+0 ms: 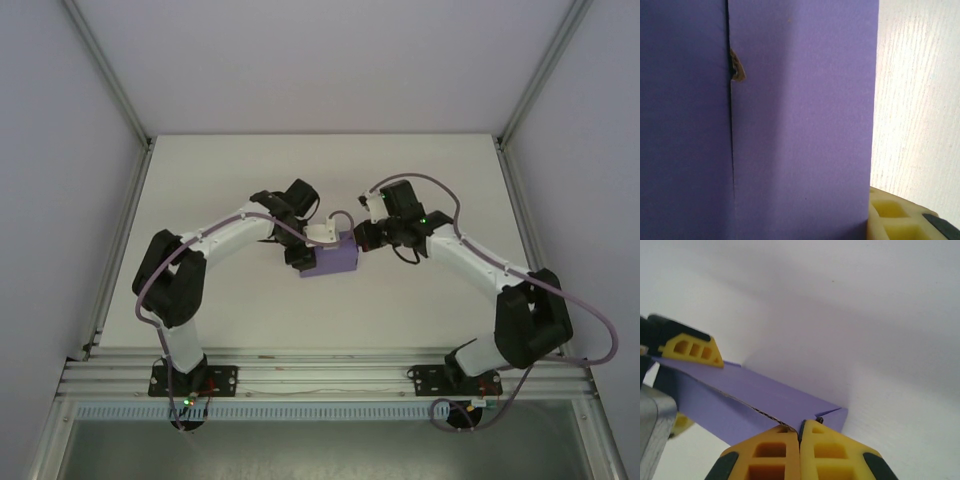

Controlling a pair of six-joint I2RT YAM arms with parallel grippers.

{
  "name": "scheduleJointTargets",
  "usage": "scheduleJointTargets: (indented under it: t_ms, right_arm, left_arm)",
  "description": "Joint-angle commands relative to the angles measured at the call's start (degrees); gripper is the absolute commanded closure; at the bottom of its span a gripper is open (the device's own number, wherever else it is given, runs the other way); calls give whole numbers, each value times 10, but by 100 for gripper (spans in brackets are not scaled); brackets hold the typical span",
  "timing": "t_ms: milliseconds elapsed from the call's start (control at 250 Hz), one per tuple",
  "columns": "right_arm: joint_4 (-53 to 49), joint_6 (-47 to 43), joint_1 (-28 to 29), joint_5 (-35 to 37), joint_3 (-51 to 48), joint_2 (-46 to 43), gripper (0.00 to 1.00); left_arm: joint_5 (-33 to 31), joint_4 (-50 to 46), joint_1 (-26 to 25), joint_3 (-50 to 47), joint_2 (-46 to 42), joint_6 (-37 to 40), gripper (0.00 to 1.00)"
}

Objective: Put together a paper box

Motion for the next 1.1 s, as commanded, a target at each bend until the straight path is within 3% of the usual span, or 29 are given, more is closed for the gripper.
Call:
scheduleJointTargets:
  t_ms: [0,420,680,1095]
  right_arm:
    - [87,97,1,39,-50,-13,100]
    - [140,-25,1,96,-140,-32,100]
    - [125,-69,6,76,-142,-56,100]
    - [185,-27,33,119,-162,-28,100]
  left_arm:
    - [12,22,-4,-6,1,-11,67]
    - [4,24,-5,-13,-4,-14,66]
    - [6,15,-5,-14,-5,1,66]
    - [2,22,-6,7,12,-23,65]
